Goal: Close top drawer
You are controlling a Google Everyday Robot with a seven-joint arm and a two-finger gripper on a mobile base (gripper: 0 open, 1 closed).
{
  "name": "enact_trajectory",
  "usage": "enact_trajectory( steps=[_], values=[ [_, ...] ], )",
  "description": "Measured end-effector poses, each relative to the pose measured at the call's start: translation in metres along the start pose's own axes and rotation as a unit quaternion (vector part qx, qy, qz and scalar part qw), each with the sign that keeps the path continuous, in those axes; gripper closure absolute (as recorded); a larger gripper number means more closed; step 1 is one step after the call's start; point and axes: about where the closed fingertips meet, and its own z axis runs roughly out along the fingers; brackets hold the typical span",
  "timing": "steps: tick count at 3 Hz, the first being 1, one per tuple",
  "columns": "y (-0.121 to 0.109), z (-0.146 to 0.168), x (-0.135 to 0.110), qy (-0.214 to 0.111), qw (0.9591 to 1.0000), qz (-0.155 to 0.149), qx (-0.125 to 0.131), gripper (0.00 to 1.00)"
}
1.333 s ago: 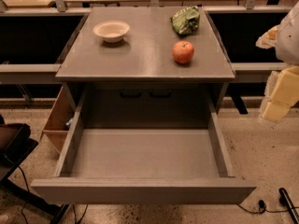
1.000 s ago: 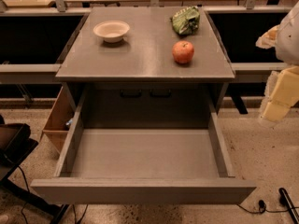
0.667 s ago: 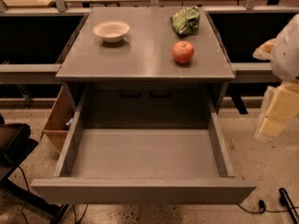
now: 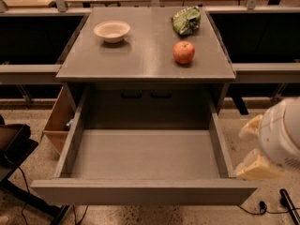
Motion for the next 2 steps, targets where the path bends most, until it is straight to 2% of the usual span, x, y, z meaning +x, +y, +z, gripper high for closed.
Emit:
enact_trajectory(
  steps=[1, 2],
  values=[
    [0.044, 0.054, 0.025, -0.001, 0.9993, 0.024, -0.027, 0.7],
    [0.093, 0.121, 0.052, -0.022, 0.9962, 0.047, -0.07, 0.99]
  ],
)
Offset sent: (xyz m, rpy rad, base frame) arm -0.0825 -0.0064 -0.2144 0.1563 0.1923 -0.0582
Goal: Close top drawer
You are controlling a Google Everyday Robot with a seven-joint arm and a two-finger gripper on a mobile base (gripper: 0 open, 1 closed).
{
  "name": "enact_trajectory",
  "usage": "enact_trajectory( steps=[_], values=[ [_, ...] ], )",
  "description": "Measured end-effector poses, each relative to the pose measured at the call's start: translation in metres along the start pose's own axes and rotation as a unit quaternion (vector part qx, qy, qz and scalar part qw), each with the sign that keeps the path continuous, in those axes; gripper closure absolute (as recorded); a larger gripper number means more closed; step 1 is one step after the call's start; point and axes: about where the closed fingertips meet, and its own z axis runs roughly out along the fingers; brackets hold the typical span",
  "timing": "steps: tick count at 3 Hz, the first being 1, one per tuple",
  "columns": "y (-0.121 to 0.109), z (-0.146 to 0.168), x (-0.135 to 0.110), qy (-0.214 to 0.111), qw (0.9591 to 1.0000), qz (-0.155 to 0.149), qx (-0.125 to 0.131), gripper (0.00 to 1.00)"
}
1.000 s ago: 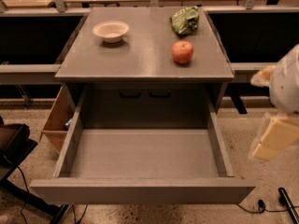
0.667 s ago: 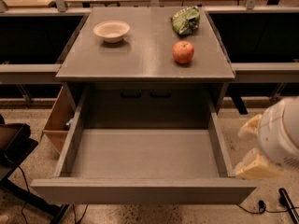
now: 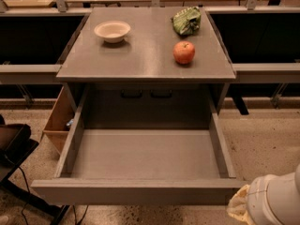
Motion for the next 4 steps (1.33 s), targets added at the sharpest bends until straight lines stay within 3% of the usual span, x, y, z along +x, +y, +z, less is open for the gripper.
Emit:
enact_trajectory(
  steps=[1, 2, 3, 4],
  values=[
    [0.007, 0.03, 0.01, -0.023, 0.9997, -0.003, -0.011, 1.0],
    [-0.011, 0.053, 0.006, -0.079, 0.9968, -0.008, 0.004, 1.0],
    [-0.032, 0.07, -0.013, -0.133, 0.9904, -0.036, 0.016, 1.0],
    [-0.034, 0.074, -0.016, -0.135, 0.9901, -0.036, 0.017, 1.0]
  ],
)
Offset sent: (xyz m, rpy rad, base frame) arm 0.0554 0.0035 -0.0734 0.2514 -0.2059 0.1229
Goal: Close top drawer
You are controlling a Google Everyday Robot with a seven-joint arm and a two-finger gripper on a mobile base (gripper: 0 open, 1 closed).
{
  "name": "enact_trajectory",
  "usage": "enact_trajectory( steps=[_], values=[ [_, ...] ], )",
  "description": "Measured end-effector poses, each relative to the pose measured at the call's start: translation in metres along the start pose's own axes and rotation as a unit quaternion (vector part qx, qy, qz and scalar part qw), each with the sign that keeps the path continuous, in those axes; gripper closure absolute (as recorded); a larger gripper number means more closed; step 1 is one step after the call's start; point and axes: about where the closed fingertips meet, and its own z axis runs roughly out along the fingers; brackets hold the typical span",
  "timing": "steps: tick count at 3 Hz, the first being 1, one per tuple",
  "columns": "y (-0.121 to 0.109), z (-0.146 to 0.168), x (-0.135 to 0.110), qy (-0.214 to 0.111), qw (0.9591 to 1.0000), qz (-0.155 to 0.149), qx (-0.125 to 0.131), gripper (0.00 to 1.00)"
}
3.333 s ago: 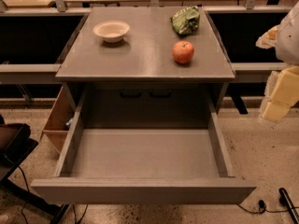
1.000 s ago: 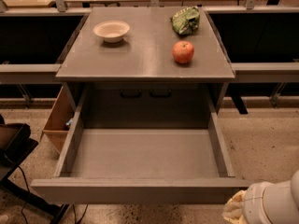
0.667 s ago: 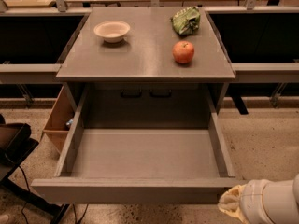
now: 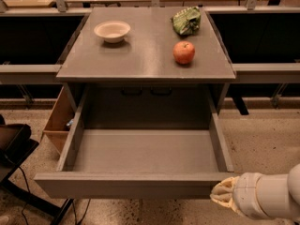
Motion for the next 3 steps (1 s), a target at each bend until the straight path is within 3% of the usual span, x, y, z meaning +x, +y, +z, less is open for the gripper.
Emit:
enact_trajectory(
  steps=[1, 2, 3],
  values=[
    [-0.008, 0.02, -0.005, -0.011, 0.9999, -0.004, 0.002, 1.0],
    [-0.022, 0.048, -0.016, -0.042, 0.9991, -0.009, 0.003, 1.0],
    [-0.021, 0.047, -0.015, -0.042, 0.9991, -0.009, 0.003, 1.0]
  ],
)
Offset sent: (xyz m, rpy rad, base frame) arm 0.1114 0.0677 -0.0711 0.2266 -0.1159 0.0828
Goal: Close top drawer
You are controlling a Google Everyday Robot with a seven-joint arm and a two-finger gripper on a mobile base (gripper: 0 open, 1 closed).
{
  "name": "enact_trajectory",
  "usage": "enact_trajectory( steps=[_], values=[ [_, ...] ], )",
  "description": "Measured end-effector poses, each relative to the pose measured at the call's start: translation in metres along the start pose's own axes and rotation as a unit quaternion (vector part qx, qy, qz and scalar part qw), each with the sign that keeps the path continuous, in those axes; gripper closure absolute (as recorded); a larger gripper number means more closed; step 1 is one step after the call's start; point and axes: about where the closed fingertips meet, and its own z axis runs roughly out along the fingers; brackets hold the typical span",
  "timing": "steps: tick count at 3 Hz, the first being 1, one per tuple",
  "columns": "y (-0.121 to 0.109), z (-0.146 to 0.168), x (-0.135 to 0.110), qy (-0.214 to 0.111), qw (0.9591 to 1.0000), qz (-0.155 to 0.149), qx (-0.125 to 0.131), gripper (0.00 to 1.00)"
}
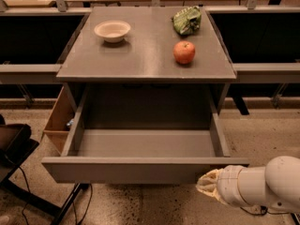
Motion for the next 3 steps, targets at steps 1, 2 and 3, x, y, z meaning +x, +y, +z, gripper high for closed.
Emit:
enact_trajectory(
  steps=[1, 2, 3],
  values=[
    [-0.024, 0.026, -0.012, -0.015, 0.9996, -0.023, -0.006, 1.0],
    [-0.024, 0.025, -0.013, -0.016, 0.9996, -0.024, -0.007, 1.0],
    [-0.049, 0.043, -0.025, -0.018, 0.9985, -0.051, -0.009, 1.0]
  ],
)
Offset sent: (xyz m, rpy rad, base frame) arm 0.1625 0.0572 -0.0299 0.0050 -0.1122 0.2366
